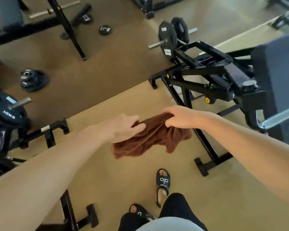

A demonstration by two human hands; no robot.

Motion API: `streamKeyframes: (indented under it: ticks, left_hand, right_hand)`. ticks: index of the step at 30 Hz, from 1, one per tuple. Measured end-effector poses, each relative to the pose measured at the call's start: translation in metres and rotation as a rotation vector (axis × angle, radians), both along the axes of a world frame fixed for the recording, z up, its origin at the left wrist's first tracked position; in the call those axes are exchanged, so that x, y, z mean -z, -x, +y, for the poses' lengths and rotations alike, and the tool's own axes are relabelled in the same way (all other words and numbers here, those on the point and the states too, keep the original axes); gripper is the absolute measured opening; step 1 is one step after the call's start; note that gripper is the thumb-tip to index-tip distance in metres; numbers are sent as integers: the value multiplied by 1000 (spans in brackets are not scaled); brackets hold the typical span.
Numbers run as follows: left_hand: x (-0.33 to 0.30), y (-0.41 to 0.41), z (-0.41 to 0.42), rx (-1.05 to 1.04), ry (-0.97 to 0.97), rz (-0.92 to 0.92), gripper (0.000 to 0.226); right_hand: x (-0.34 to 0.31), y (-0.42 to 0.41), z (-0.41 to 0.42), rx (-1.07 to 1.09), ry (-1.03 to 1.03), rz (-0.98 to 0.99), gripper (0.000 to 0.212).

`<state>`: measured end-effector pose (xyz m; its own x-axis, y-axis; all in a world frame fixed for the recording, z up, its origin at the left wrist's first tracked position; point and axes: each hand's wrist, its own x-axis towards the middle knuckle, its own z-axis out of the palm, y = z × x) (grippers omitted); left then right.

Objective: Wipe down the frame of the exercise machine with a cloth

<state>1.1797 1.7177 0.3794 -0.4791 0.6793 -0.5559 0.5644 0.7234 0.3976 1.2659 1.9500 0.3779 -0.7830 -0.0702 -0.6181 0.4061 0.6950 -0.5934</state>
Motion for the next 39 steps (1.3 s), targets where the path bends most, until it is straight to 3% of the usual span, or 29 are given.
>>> streamKeyframes:
  ticks: [3, 7, 12, 14, 17, 19, 21, 22, 24, 27, 29, 31, 33, 34, 36, 39]
  left_hand:
    - [-13, 17, 37, 55, 84, -63, 61]
    - [-24, 39, 83, 183, 128, 36, 14]
    - [-30, 46, 148, -248, -151, -38, 18]
    - [-31, 42, 172, -369, -172, -131, 24]
    - [-33, 36, 204, -523, -204, -422, 47]
    - [-37, 39, 216, -574, -270, -631, 53]
    - [-39, 47, 223, -506, -295, -680, 53]
    - [-41, 53, 226, -453, -304, -668, 51]
    - [-41, 66, 233, -388, -314, -633, 43]
    - [-42, 88, 252, -399, -328, -662, 38]
    - [-45, 97, 267, -418, -340, -653, 35]
    - [-46, 100, 284, -375, -396, -609, 24]
    - [-48, 96, 300, -224, -463, -530, 20]
    - [-48, 89, 307, -129, -491, -506, 20]
    - [-46, 69, 320, 62, -516, -505, 21]
    - [-37, 28, 335, 326, -484, -541, 33]
  right_hand:
    - [-1, -1, 39, 114, 75, -36, 17]
    - [0, -5, 77, 292, 69, -40, 15]
    - [-11, -5, 89, 744, 104, 117, 14]
    - [-17, -3, 78, 894, 166, 217, 18]
    - [-23, 10, 57, 1060, 377, 291, 33]
    - [-30, 22, 49, 1143, 626, 264, 42]
    - [-37, 35, 45, 1251, 877, 286, 46]
    - [-41, 41, 45, 1343, 900, 306, 44]
    - [-51, 50, 45, 1487, 836, 297, 38]
    - [-65, 50, 54, 1434, 742, 348, 35]
    - [-72, 37, 60, 1365, 434, 506, 39]
    - [-77, 17, 68, 1306, -26, 734, 36]
    - [-74, -5, 79, 1375, -425, 895, 33]
    - [-71, -17, 87, 1469, -510, 906, 34]
    - [-65, -33, 101, 1702, -427, 798, 42]
    - [-52, -41, 115, 1929, -79, 650, 57]
